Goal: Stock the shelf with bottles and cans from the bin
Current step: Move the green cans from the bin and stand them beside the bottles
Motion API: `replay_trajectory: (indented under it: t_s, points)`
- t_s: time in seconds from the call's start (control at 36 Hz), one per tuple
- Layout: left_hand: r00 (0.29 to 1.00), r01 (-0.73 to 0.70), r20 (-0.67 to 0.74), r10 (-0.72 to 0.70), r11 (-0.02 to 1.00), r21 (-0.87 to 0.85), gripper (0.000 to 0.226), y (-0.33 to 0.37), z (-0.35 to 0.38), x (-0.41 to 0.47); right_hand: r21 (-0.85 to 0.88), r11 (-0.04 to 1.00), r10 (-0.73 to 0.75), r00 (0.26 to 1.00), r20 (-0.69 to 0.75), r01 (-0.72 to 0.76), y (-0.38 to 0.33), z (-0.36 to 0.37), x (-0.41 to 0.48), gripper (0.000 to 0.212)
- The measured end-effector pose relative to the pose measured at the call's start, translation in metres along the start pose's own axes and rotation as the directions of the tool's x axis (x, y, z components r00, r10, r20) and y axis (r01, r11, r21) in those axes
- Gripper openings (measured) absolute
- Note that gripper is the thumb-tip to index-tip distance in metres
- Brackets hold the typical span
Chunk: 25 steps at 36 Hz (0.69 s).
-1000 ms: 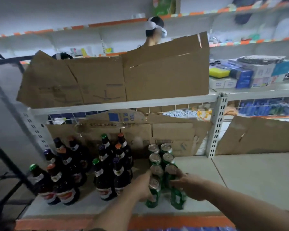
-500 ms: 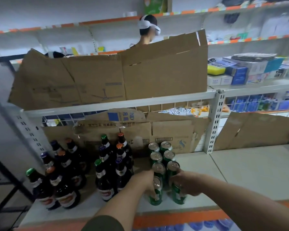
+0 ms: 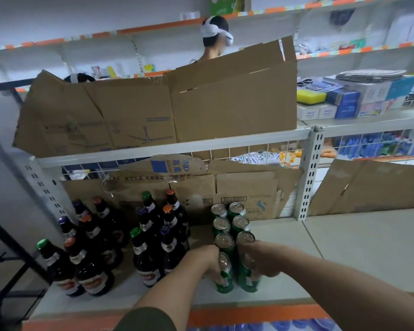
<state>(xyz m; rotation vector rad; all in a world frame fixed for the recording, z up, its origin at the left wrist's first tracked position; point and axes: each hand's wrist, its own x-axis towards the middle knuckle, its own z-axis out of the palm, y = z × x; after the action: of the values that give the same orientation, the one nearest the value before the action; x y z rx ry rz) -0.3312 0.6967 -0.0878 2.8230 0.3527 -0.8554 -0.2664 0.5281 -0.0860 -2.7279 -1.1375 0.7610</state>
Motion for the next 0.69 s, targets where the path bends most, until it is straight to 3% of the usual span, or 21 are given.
replay_trajectory:
  t_s: [0.17, 0.28, 0.69]
  points:
    - [0.999, -0.006, -0.042, 0.008, 0.999, 0.040, 0.055, 0.003, 0.001, 0.002, 0.043, 0.999, -0.022, 1.000, -0.014, 0.022, 0.004, -0.002, 0.003, 0.066]
    - [0.999, -0.004, -0.032, 0.005, 0.999, 0.037, 0.051, 0.003, -0.001, 0.005, 0.026, 0.999, -0.018, 1.000, 0.003, 0.018, 0.005, -0.003, 0.003, 0.058]
    - [1.000, -0.017, -0.013, 0.017, 1.000, 0.003, 0.065, 0.004, 0.005, 0.011, 0.043, 0.999, 0.018, 0.999, -0.029, -0.017, 0.012, 0.005, 0.009, 0.070]
